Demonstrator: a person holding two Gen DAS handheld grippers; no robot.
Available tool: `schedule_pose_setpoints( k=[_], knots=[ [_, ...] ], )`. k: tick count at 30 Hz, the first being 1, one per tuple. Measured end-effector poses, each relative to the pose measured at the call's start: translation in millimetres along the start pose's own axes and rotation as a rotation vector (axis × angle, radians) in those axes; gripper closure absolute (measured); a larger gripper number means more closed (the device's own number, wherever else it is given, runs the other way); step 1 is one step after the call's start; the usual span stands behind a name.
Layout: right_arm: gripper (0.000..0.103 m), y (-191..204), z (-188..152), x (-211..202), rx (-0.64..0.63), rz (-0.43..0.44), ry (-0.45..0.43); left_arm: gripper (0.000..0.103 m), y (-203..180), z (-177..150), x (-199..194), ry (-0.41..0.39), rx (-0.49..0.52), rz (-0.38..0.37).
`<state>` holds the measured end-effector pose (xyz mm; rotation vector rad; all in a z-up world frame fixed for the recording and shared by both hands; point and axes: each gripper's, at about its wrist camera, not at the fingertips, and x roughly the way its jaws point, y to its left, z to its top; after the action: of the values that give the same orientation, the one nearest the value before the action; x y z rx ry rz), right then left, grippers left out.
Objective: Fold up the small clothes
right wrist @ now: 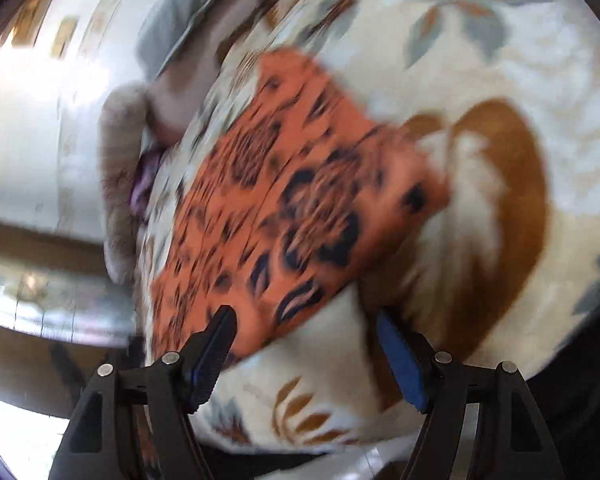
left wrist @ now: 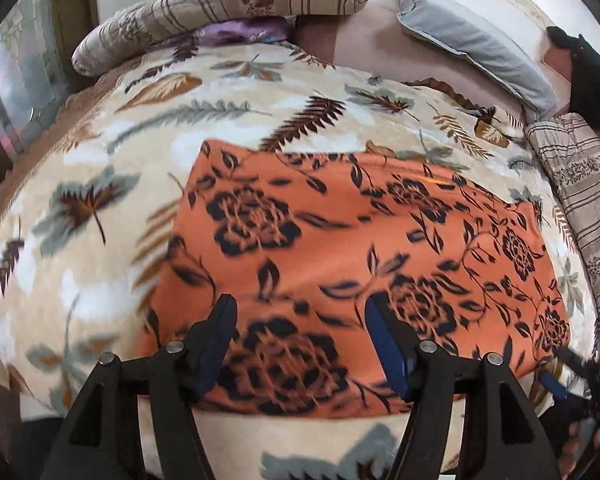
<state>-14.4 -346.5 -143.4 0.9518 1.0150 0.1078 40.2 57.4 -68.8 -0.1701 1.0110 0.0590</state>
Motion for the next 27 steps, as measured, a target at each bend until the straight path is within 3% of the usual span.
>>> schedule_pose_setpoints(
  k=[4, 23, 27],
  knots=[
    [0.027, -8, 16, 0, 0.048, 0.005, -0.026, 0.036, -9, -10, -4, 0.010, 0.006, 0.002],
    [0.028, -5, 36, 8, 0.003, 0.013, -0.069, 0.036, -25, -14, 2, 0.016, 0.049, 0.021],
    [0.037, 0, 36, 9, -0.030, -0.015, -0.075, 0.036, -35, -11, 5, -0.010, 0.068, 0.014]
  ],
)
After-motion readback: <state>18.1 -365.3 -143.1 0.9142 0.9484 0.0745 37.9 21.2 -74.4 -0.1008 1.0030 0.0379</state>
